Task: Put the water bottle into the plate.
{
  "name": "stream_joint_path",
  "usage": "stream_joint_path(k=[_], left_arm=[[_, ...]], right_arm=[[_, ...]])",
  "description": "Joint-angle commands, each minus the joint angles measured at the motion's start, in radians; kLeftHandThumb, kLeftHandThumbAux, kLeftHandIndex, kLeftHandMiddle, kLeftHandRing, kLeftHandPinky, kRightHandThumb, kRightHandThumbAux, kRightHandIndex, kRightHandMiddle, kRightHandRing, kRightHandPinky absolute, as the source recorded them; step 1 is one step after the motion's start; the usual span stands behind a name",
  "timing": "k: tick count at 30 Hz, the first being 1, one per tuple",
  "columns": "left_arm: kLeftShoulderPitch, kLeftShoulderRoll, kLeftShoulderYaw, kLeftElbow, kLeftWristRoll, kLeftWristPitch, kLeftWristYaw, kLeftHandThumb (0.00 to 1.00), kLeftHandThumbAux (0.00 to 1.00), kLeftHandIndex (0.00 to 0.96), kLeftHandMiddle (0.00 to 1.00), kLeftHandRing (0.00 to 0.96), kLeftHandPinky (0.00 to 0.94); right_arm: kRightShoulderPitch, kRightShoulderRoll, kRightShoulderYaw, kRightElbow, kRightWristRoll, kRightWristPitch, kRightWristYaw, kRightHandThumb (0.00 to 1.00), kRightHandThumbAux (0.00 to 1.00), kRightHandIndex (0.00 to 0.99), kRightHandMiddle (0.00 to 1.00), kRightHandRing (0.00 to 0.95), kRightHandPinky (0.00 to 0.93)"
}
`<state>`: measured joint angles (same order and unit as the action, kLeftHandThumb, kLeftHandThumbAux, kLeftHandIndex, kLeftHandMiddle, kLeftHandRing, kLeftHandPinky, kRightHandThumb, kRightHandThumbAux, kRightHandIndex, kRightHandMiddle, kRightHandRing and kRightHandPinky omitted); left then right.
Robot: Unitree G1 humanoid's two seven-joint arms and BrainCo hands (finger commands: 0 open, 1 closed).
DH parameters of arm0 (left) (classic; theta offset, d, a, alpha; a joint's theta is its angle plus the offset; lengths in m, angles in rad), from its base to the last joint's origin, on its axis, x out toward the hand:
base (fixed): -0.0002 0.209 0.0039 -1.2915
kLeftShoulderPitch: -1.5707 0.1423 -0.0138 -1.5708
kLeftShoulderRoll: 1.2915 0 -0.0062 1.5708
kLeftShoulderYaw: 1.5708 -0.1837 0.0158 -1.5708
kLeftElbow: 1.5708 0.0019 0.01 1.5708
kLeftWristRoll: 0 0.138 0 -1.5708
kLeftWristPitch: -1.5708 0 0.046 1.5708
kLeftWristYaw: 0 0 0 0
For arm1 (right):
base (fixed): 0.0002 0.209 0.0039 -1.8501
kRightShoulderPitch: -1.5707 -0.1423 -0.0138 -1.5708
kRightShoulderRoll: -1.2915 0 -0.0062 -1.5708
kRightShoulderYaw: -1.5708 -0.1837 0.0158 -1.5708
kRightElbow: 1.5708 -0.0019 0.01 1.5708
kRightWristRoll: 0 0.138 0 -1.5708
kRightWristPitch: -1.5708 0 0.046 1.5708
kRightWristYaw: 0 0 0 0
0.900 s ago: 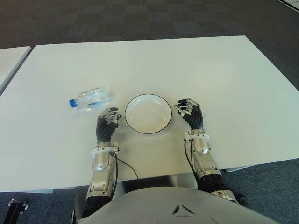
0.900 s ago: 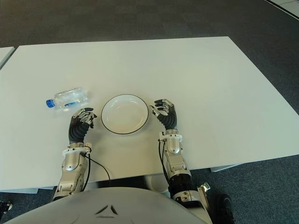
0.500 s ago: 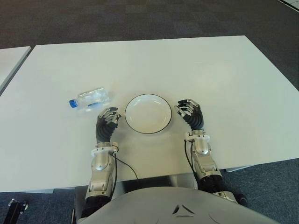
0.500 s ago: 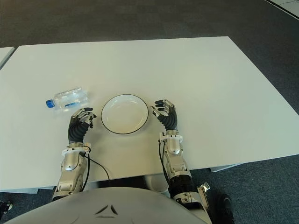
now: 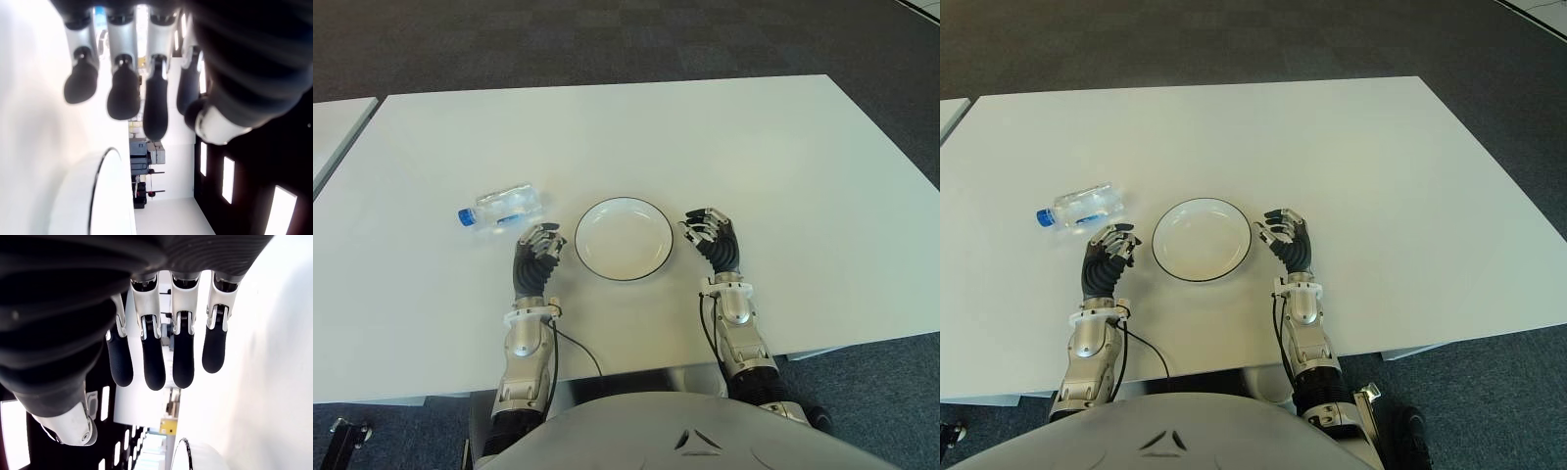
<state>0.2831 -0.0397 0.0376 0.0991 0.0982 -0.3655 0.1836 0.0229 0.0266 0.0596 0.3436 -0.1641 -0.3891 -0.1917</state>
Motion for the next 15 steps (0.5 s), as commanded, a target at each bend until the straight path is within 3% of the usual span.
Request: stream_joint_path(k=[1,5,9,10,12,14,15], left_arm=[[0.035,-0.027,-0.020,-0.149,0.150,0.039,0.096,0.834,0.679,0.398,0.565,0.746,0.738],[0.020,0.050,-0.022,-0.154,0.461,0.024,0.273,0.834,0.679,0.396,0.561,0.720,0.701],[-0.002,0.086,-0.020,-0.179,0.618,0.114,0.341,0.834,0.677,0.403,0.533,0.672,0.652],[-0.010,0.095,-0.015,-0.185,0.635,0.133,0.341,0.833,0.677,0.411,0.513,0.610,0.605],[-0.039,0.125,-0.001,-0.197,0.682,0.188,0.330,0.750,0.699,0.408,0.338,0.364,0.381],[-0.070,0.160,0.010,-0.197,0.721,0.237,0.316,0.720,0.706,0.406,0.264,0.261,0.280],[-0.082,0.175,0.013,-0.194,0.734,0.254,0.311,0.668,0.654,0.301,0.193,0.193,0.214]], right_arm=[[0.010,0.008,-0.001,-0.005,-0.002,0.030,-0.004,0.706,0.737,0.416,0.420,0.394,0.393],[0.011,0.009,0.001,-0.008,-0.006,0.035,-0.008,0.706,0.737,0.416,0.419,0.394,0.391],[0.010,0.009,0.002,-0.005,-0.007,0.035,-0.010,0.706,0.737,0.416,0.418,0.392,0.389],[0.009,0.010,0.003,-0.004,-0.007,0.035,-0.010,0.706,0.737,0.416,0.418,0.392,0.389],[0.008,0.010,0.003,-0.002,-0.007,0.034,-0.011,0.706,0.737,0.416,0.417,0.391,0.389],[0.007,0.012,0.004,0.000,-0.006,0.034,-0.011,0.706,0.737,0.416,0.417,0.391,0.389],[0.006,0.013,0.004,0.001,-0.006,0.034,-0.011,0.706,0.737,0.416,0.417,0.391,0.389]])
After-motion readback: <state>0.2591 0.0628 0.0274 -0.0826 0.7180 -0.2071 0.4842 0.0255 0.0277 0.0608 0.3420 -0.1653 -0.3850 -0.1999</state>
